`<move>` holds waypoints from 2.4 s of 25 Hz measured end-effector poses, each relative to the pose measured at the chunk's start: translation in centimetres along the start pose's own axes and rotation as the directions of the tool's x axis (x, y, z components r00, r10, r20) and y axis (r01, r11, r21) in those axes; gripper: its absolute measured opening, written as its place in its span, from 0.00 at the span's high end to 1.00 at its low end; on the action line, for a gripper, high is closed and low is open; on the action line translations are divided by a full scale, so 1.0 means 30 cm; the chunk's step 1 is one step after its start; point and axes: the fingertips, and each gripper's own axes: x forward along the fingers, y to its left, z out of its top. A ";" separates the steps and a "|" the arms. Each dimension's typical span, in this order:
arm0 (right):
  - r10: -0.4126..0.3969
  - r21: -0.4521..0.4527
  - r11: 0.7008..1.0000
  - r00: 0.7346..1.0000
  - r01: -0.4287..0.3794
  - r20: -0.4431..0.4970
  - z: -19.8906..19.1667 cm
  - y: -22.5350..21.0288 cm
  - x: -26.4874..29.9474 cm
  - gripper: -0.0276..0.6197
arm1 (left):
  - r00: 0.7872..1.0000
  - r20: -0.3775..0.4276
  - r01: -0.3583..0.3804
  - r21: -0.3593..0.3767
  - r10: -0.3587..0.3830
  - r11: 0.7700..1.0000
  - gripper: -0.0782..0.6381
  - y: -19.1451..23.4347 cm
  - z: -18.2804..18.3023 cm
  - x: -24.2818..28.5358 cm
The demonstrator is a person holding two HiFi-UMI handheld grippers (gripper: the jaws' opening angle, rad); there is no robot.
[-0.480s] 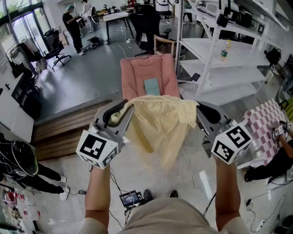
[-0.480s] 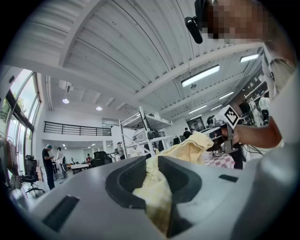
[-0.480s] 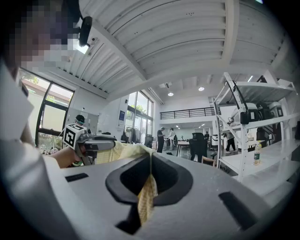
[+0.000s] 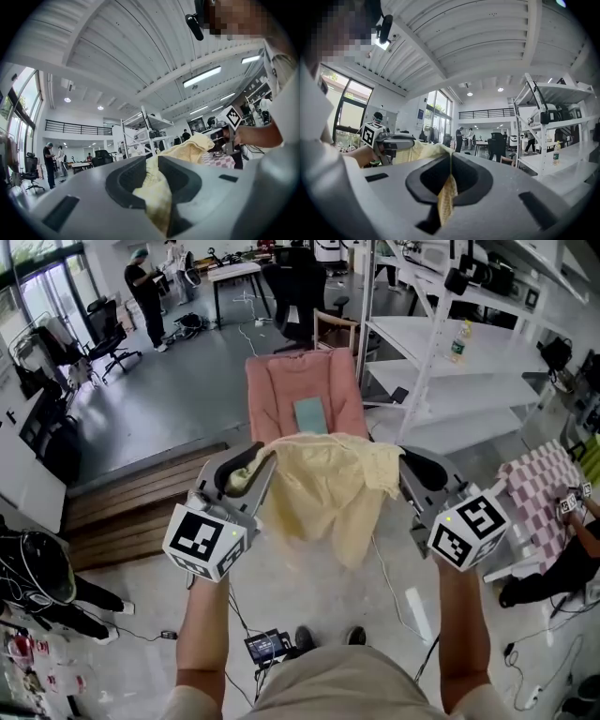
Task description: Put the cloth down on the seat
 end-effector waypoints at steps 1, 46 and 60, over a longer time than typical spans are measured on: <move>-0.003 -0.001 1.000 1.000 0.003 0.002 -0.006 0.006 0.007 0.95 | 1.000 0.006 0.001 0.003 -0.001 1.000 0.79 0.008 -0.012 -0.004; 0.093 -0.025 0.996 0.992 -0.091 0.082 -0.150 -0.585 0.549 0.95 | 0.982 -0.033 -0.183 0.084 0.186 0.980 0.79 0.346 -0.280 0.643; 0.156 -0.002 0.988 0.978 -0.157 0.139 -0.128 -0.899 0.659 0.95 | 0.971 -0.062 -0.221 0.131 0.230 0.967 0.79 0.390 -0.288 0.947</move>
